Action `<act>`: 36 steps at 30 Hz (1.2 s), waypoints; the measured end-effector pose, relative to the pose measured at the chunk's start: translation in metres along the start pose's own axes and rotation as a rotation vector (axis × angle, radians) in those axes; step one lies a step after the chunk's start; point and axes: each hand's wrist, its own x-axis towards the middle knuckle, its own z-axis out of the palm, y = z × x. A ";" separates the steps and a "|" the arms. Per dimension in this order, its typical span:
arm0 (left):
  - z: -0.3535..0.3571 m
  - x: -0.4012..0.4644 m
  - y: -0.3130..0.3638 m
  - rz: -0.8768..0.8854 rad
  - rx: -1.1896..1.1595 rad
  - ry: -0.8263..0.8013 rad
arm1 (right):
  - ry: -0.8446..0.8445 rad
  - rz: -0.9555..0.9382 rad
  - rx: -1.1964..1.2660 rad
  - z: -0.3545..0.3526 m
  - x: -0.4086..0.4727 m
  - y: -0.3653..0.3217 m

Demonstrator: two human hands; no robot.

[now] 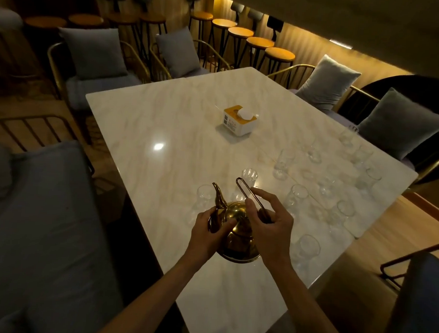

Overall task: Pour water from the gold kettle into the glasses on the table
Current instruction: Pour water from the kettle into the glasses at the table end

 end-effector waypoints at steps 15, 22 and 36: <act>-0.052 0.090 -0.028 -0.044 0.024 -0.246 | 0.143 0.141 -0.020 0.084 0.027 0.032; -0.065 0.129 -0.050 -0.086 0.075 -0.351 | 0.208 0.213 -0.120 0.117 0.037 0.053; -0.064 0.151 -0.075 -0.196 0.115 -0.468 | 0.227 0.320 -0.193 0.135 0.043 0.076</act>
